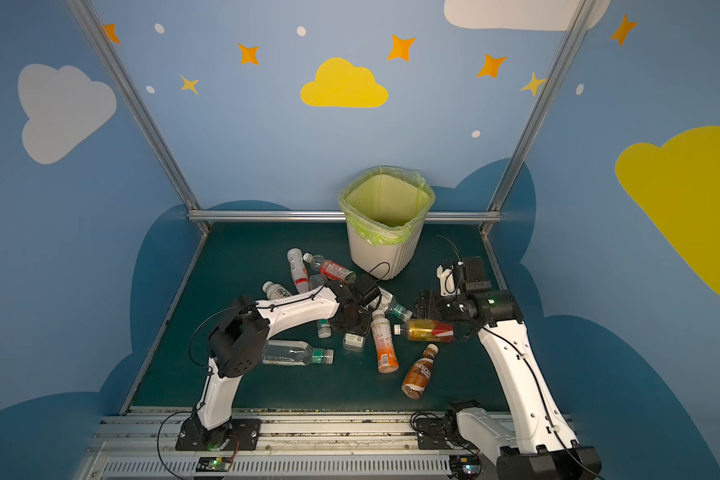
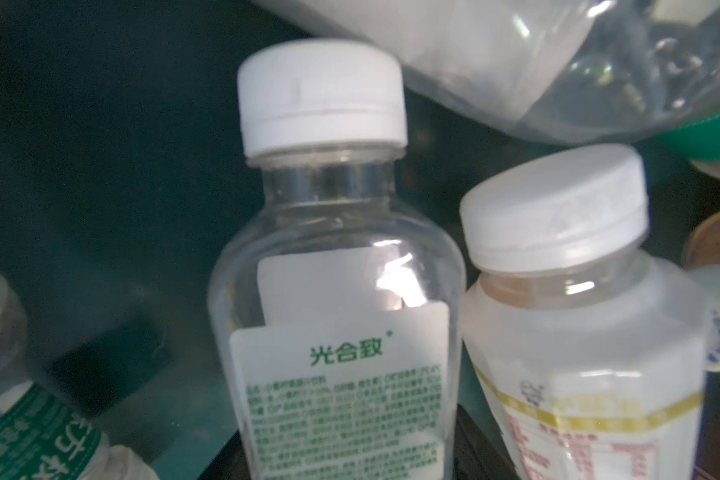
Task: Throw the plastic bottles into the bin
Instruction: 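Grasp the clear white-label bottle with the left gripper while the right arm lowers, then lift the clear bottle over the bin and release it with the left gripper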
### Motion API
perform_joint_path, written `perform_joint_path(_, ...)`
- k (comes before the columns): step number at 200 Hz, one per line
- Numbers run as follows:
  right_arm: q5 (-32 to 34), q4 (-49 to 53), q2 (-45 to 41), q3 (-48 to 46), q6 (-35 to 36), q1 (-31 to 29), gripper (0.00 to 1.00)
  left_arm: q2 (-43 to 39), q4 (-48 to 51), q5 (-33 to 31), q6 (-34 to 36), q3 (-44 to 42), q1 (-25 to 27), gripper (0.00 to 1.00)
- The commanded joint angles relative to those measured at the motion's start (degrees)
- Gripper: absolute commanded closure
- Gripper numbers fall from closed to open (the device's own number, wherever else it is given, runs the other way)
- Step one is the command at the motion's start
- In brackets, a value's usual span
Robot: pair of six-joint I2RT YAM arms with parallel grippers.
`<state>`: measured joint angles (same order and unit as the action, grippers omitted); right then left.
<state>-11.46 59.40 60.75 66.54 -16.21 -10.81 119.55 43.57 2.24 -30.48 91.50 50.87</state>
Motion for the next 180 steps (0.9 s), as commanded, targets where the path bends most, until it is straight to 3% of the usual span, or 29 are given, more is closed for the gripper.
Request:
perform_joint_path(1,0.1,0.7,-1.4,1.1,0.4,0.2,0.14,-3.5,0.7,-2.3,0.2,-2.0,-0.2,0.46)
perform_joint_path(67,-1.6,-0.2,-1.4,2.0,-0.4,0.2,0.14,-22.0,7.8,-5.8,-1.1,-7.8,-0.4,0.46)
perform_joint_path(93,-2.5,-1.1,-0.5,2.5,-0.6,0.2,0.14,-28.1,11.7,-7.9,-1.1,-3.3,-0.8,0.46)
perform_joint_path(114,-3.4,-1.8,0.6,3.3,-0.7,-0.1,0.14,-31.6,5.8,-8.6,3.5,2.9,-2.4,0.45)
perform_joint_path(132,-4.3,-2.1,2.1,4.7,-0.8,-0.4,0.14,-26.7,0.7,-4.1,8.0,15.0,-7.1,0.45)
perform_joint_path(148,-4.8,-2.2,3.7,6.3,-0.7,-0.6,0.14,-15.4,-2.1,0.0,13.3,31.5,-9.8,0.46)
perform_joint_path(157,-5.0,-2.3,4.6,7.1,-0.3,-0.7,0.14,-6.0,-0.2,2.0,15.9,46.0,-10.6,0.46)
perform_joint_path(165,-5.0,-2.0,5.5,8.1,0.0,-0.7,0.14,4.4,3.5,4.0,17.3,64.1,-11.2,0.45)
perform_joint_path(169,-4.9,-1.8,5.9,8.6,0.3,-0.8,0.14,9.8,4.8,4.7,17.7,74.0,-11.6,0.39)
perform_joint_path(175,-4.8,-1.7,6.6,9.0,0.5,-0.7,0.14,16.6,5.6,4.8,17.8,86.6,-12.0,0.18)
perform_joint_path(180,-4.6,-1.7,7.1,9.4,0.5,-0.7,0.14,18.5,2.4,4.9,17.1,86.5,-12.4,0.01)
